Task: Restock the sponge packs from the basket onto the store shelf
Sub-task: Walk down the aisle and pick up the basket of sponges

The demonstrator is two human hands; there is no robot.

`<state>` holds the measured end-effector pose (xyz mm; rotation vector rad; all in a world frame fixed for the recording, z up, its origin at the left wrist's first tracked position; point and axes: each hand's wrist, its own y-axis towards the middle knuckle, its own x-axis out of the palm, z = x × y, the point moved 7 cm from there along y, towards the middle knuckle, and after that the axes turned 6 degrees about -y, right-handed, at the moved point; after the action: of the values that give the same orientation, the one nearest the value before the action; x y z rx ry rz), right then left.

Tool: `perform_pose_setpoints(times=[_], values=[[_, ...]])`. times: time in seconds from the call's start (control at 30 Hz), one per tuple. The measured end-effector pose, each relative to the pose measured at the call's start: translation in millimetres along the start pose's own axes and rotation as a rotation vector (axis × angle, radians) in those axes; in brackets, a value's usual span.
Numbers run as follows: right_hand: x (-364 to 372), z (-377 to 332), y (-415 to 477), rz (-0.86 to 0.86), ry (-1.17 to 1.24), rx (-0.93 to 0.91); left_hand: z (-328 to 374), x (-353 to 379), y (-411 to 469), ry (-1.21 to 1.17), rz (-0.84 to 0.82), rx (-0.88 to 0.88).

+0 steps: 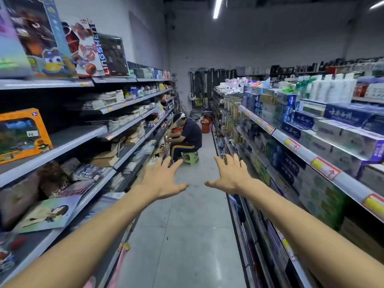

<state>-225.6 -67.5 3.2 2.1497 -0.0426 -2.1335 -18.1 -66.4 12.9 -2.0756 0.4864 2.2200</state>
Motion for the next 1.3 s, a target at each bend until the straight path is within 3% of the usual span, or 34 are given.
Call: perform_pose_setpoints(times=[0.33,0.8,1.3], values=[[46.5,20.1,194.6,-0.048,-0.049,-0.001,-59.1,74.2,194.4,-0.038,-0.014,0.027],[73.4,27.0,497.6,-0.069,-0.049,0.014,-156.2,122.7,494.0,-0.008,-0.053,0.048],[113.3,152.0,847.5,-0.071,-0.005,0.021,-153.7,195.8,851.0,0.009,-0.077,0.014]])
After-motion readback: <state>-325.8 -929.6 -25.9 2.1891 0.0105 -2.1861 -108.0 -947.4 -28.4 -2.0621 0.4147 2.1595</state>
